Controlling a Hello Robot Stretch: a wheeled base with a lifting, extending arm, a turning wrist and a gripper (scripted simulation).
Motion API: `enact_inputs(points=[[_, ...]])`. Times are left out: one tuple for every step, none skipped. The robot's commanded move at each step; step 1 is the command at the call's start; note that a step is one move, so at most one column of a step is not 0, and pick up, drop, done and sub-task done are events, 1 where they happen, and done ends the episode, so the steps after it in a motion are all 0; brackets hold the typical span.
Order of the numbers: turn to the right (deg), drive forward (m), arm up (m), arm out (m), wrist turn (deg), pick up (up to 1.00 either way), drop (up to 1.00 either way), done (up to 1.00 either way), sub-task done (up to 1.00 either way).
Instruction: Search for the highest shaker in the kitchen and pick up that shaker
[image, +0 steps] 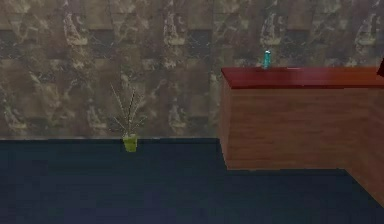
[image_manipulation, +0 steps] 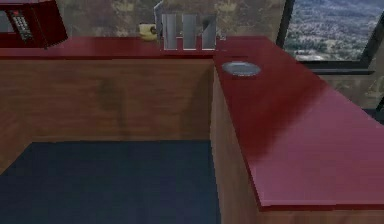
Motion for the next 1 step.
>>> enact_inputs(points=[[0.0, 1.0, 0.0, 0.0, 0.0, 0.0, 0.0, 0.0, 0.0]])
